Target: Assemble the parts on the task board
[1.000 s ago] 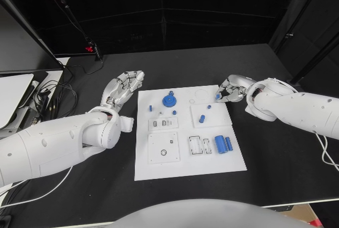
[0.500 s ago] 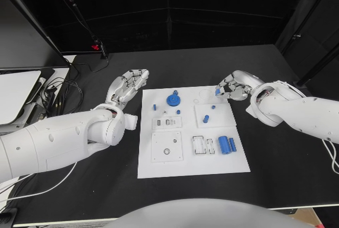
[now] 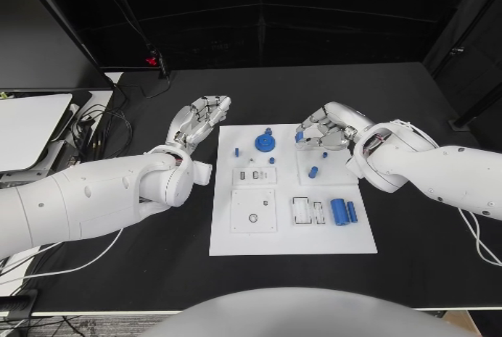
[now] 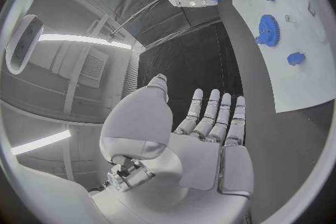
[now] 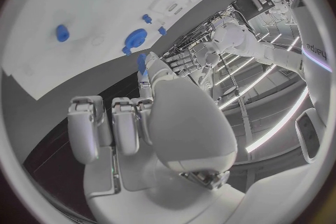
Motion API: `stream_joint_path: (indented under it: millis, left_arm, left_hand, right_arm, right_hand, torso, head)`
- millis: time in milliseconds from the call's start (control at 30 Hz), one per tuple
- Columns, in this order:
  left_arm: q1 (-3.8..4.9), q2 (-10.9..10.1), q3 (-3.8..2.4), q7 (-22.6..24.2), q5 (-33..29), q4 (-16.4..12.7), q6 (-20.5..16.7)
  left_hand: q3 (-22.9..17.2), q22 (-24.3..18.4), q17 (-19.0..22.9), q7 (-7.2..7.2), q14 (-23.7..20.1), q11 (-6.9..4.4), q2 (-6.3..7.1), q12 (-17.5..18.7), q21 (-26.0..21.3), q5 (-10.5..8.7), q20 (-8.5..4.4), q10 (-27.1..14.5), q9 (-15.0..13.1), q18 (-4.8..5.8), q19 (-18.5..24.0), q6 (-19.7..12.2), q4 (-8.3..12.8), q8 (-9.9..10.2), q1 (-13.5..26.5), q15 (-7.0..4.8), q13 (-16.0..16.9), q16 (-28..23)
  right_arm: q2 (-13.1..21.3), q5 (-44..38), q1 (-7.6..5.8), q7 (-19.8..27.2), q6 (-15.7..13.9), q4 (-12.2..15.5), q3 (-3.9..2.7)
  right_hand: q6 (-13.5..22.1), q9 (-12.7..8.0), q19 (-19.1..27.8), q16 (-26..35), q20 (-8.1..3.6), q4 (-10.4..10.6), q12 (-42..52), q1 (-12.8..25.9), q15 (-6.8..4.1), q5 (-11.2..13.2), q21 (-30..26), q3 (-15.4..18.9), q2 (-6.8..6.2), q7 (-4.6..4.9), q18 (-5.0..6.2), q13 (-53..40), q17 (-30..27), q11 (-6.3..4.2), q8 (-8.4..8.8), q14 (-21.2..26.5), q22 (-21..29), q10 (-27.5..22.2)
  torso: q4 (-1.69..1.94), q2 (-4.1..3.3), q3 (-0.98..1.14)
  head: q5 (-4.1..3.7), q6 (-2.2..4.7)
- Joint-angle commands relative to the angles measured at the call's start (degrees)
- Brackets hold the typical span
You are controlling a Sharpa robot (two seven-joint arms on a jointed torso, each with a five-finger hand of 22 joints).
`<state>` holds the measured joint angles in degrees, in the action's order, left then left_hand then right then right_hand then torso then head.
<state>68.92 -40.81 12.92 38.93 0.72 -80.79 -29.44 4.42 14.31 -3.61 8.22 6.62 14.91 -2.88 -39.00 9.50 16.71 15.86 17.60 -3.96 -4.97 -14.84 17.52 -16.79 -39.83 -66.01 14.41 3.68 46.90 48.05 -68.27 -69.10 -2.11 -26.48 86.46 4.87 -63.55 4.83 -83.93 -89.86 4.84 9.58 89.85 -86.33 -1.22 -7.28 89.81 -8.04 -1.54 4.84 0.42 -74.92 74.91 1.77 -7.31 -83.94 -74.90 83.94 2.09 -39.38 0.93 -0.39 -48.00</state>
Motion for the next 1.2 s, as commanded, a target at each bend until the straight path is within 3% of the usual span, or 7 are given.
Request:
stream_joint_path:
  millis: [33, 233, 500, 600, 833, 967, 1200]
  left_arm:
    - [0.10, 0.00, -0.06, 17.05, 0.34, -0.17, -0.05]
    - [0.10, -0.05, -0.06, 17.01, 0.34, -0.18, -0.06]
    - [0.10, 0.20, -0.06, 16.85, 0.34, -0.04, 0.00]
    - [0.10, 0.26, -0.06, 16.80, 0.34, -0.02, 0.00]
    - [0.10, 0.26, -0.06, 16.62, 0.34, 0.02, 0.03]
    - [0.10, 0.36, -0.06, 16.59, 0.34, 0.02, 0.14]
    - [0.10, 0.38, -0.06, 16.57, 0.34, 0.11, 0.09]
  left_hand:
    - [0.29, 0.07, -0.09, 8.75, 0.03, 0.20, -0.68, -0.20, 0.32, 0.27, 0.31, 0.19, 0.10, -0.58, 0.11, 0.49, 0.06, -0.21, 0.05, 0.24, 0.03, 0.33]
    - [0.29, 0.07, -0.09, 8.75, 0.03, 0.20, -0.68, -0.20, 0.32, 0.27, 0.31, 0.19, 0.10, -0.58, 0.11, 0.49, 0.06, -0.21, 0.05, 0.24, 0.03, 0.33]
    - [0.35, 0.06, -0.09, 8.75, 0.03, 0.20, -0.71, -0.22, 0.33, 0.29, 0.33, 0.19, 0.10, -0.58, 0.14, 0.50, 0.06, -0.21, 0.03, 0.25, 0.03, 0.34]
    - [0.35, 0.06, -0.09, 8.75, 0.03, 0.20, -0.71, -0.22, 0.33, 0.29, 0.33, 0.19, 0.10, -0.58, 0.14, 0.50, 0.06, -0.21, 0.03, 0.25, 0.03, 0.34]
    - [0.37, 0.07, -0.09, 8.75, 0.04, 0.20, -0.74, -0.22, 0.34, 0.30, 0.33, 0.19, 0.10, -0.58, 0.15, 0.50, 0.06, -0.22, 0.00, 0.26, 0.03, 0.34]
    - [0.37, 0.07, -0.09, 8.75, 0.04, 0.20, -0.74, -0.22, 0.34, 0.30, 0.33, 0.19, 0.10, -0.58, 0.15, 0.50, 0.06, -0.22, 0.00, 0.26, 0.03, 0.34]
    - [0.37, 0.07, -0.09, 8.75, 0.04, 0.20, -0.74, -0.22, 0.34, 0.30, 0.33, 0.19, 0.10, -0.58, 0.15, 0.50, 0.06, -0.22, 0.00, 0.26, 0.03, 0.34]
  right_arm:
    - [-0.84, 0.39, -0.12, -3.71, 1.54, 1.29, -0.05]
    - [-2.91, 0.04, -0.10, -9.98, 2.78, 3.37, -0.04]
    - [-6.02, -3.48, -0.02, -19.55, 2.94, 5.26, -0.01]
    - [-6.92, -5.02, 0.08, -22.54, 3.70, 5.58, 0.02]
    - [-8.68, -6.04, 0.85, -24.91, 4.26, 5.27, 0.05]
    - [-9.30, -6.25, 1.64, -25.26, 3.77, 4.87, 0.05]
    - [-10.22, -6.40, 2.71, -25.11, 3.50, 4.16, 0.04]
  right_hand:
    - [-2.15, 0.31, -6.07, -0.14, 0.32, -0.33, 0.15, -0.12, 0.29, -0.22, 0.19, -0.07, 0.40, 0.95, -0.42, -15.08, 15.09, 0.35, -0.29, -6.06, -15.10, 6.06]
    - [-2.34, 0.21, -6.07, -0.14, 0.53, -0.68, 0.15, -0.11, 0.51, -1.12, 0.19, -0.06, 0.44, 1.25, -0.42, -15.08, 15.09, 0.61, 0.01, -6.06, -15.10, 6.06]
    - [-2.16, 0.04, -6.07, -0.14, 0.69, -0.87, 0.15, 0.16, 0.66, -1.83, 0.19, 0.06, 0.35, 1.40, -0.42, -15.08, 15.09, 0.77, 0.46, -6.06, -15.10, 6.06]
    - [-2.10, 0.00, -6.07, -0.14, 0.72, -0.92, 0.15, 0.21, 0.67, -1.95, 0.19, 0.07, 0.34, 1.39, -0.42, -15.08, 15.09, 0.78, 0.56, -6.06, -15.10, 6.06]
    - [-1.89, -0.12, -6.07, -0.14, 0.79, -0.95, 0.15, 0.46, 0.72, -2.20, 0.19, 0.09, 0.36, 1.44, -0.42, -15.08, 15.09, 0.84, 0.85, -6.06, -15.10, 6.06]
    - [-1.82, -0.16, -6.07, -0.14, 0.82, -0.97, 0.15, 0.56, 0.73, -2.29, 0.19, 0.11, 0.36, 1.48, -0.42, -15.08, 15.09, 0.87, 0.96, -6.06, -15.10, 6.06]
    - [-1.71, -0.22, -6.07, -0.14, 0.86, -0.98, 0.15, 0.77, 0.75, -2.42, 0.19, 0.15, 0.34, 1.60, -0.42, -15.08, 15.09, 0.96, 1.14, -6.06, -15.10, 6.06]
  torso:
    - [-0.01, 0.08, 0.07]
    - [-0.09, 0.04, 0.02]
    - [0.07, 0.03, 0.13]
    - [0.02, 0.06, 0.07]
    - [-0.13, 0.07, -0.03]
    - [0.05, 0.04, 0.04]
    - [-0.03, 0.01, 0.05]
  head:
    - [0.89, -0.67]
    - [1.75, -1.24]
    - [2.06, -1.53]
    - [2.30, -1.74]
    - [1.94, -2.00]
    - [1.69, -2.00]
    - [1.66, -2.00]
